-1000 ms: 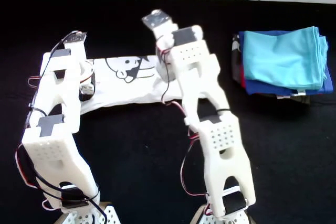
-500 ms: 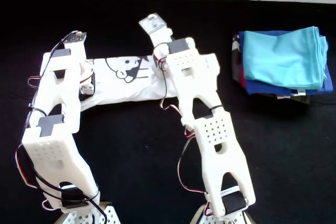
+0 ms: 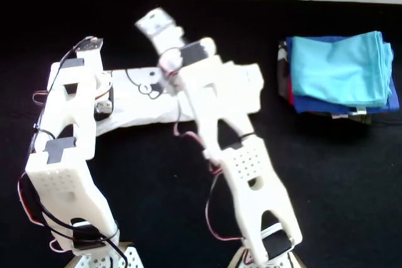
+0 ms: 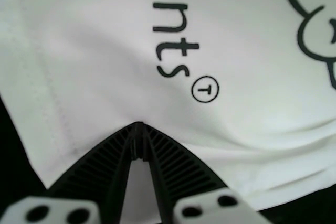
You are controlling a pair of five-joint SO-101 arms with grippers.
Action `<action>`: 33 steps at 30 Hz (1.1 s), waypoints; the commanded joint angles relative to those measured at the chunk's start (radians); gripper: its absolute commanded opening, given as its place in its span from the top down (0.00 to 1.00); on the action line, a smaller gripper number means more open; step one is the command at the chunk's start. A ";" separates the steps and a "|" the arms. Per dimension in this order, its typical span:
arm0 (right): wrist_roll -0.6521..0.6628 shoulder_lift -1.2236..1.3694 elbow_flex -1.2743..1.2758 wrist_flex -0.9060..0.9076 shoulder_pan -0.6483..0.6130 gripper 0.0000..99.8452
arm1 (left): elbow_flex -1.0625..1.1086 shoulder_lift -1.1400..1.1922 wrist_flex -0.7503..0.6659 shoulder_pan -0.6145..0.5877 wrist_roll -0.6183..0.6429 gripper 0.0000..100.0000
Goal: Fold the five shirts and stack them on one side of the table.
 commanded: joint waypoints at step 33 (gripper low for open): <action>0.008 -0.039 -0.466 0.240 0.093 0.99 | -0.041 -0.050 0.083 0.005 0.005 0.99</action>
